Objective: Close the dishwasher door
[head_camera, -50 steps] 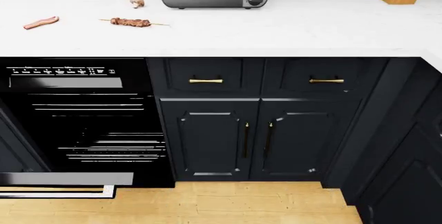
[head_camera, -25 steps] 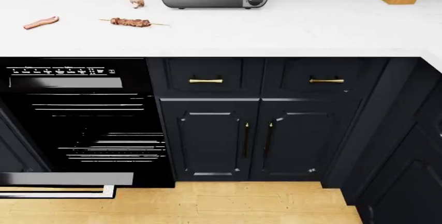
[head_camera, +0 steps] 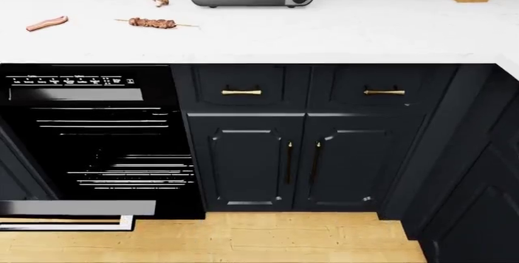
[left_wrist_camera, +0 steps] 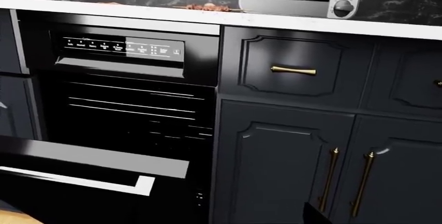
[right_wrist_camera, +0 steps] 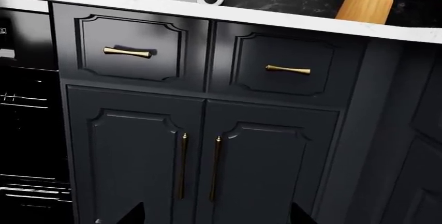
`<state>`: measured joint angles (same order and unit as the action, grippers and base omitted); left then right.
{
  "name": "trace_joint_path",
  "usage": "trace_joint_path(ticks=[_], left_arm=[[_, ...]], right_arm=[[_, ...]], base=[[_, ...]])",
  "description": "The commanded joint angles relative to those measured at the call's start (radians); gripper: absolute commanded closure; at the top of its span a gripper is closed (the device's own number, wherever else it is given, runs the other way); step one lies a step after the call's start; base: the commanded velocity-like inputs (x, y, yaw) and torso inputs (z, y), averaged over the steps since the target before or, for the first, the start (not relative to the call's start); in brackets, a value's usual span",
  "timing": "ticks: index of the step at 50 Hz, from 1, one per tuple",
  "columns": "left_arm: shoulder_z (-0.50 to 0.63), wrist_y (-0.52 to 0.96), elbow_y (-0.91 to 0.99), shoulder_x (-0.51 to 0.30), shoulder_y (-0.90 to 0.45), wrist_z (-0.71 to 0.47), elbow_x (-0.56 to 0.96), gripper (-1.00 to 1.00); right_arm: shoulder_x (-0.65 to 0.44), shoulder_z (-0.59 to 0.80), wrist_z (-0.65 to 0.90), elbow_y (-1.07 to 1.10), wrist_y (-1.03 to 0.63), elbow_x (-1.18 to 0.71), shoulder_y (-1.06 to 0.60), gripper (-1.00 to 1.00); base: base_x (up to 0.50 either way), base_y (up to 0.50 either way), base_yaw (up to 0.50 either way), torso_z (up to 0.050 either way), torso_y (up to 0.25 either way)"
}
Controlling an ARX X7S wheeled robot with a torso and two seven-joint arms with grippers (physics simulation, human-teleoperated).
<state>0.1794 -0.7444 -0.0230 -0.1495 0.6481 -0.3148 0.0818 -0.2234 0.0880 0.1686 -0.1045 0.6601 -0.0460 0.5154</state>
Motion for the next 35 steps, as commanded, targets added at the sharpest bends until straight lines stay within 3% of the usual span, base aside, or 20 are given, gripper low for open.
trace_joint_path(ticks=[1, 35], left_arm=[[0.007, -0.011, 0.001, -0.011, 0.008, -0.01, 0.009, -1.0], [0.029, -0.024, 0.0, -0.033, 0.013, -0.038, 0.018, -1.0]], right_arm=[[-0.003, 0.007, 0.006, -0.001, 0.0, 0.001, 0.0, -1.0], [-0.012, 0.024, 0.024, -0.014, 0.012, 0.003, 0.002, -1.0]], base=[[0.0, 0.0, 0.0, -0.021, 0.0], [0.0, 0.0, 0.0, -0.02, 0.0]])
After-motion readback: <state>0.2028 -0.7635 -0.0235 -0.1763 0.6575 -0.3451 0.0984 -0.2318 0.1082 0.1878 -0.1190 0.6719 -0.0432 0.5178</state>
